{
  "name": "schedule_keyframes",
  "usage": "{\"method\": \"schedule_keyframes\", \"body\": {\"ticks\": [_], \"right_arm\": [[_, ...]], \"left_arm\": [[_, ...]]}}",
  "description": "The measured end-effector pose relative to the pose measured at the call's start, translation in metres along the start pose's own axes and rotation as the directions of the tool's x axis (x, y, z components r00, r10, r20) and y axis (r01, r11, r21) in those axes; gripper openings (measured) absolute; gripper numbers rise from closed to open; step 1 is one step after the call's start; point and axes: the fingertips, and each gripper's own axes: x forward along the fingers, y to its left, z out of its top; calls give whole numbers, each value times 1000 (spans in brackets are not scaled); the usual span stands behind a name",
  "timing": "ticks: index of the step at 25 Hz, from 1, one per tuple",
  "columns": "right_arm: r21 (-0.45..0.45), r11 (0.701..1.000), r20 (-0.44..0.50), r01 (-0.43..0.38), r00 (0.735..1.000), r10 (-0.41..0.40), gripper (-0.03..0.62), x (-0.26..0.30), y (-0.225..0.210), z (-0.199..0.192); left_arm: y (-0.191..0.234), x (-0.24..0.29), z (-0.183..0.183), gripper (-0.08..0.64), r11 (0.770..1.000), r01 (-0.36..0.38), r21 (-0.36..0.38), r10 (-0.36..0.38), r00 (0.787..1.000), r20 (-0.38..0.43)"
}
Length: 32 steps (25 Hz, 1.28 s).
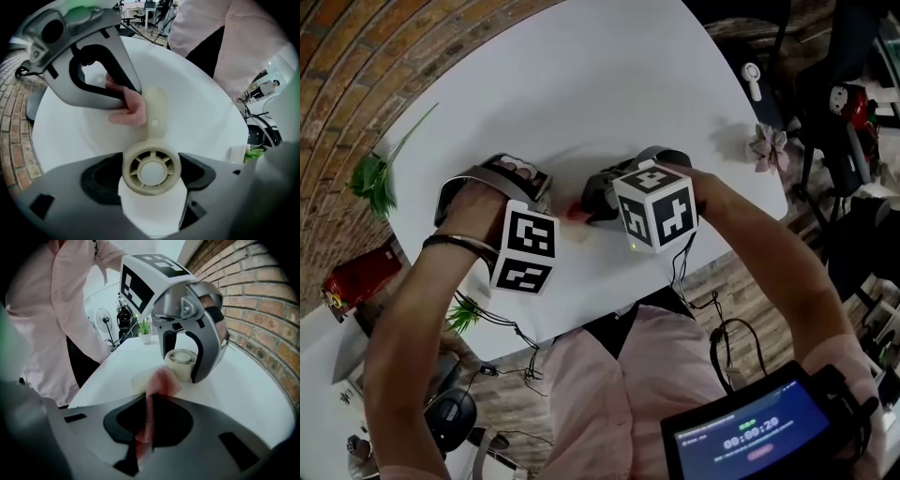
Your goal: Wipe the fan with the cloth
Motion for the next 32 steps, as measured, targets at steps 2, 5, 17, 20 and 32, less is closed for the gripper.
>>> {"method": "schedule_keyframes", "body": {"ticks": [2,5,17,20,32], "right_arm": [[15,1000,3,11,1000,-11,28,-1,2,-2],[37,999,5,26,1000,-26,28,-4,4,-5],[148,985,21,83,996,-88,28,-13,9,-17],[170,980,23,101,994,-106,28,-14,9,-16],[347,918,113,191,963,-243,29,-2,13,8]], "left_arm": [[0,0,0,370,1000,6,-21,-6,1000,5],[1,1,0,370,998,13,-53,-12,1000,16],[9,1,-6,371,939,38,-343,-6,996,94],[11,0,-8,371,903,42,-428,2,995,101],[34,-5,0,374,569,74,-819,171,964,206]]}}
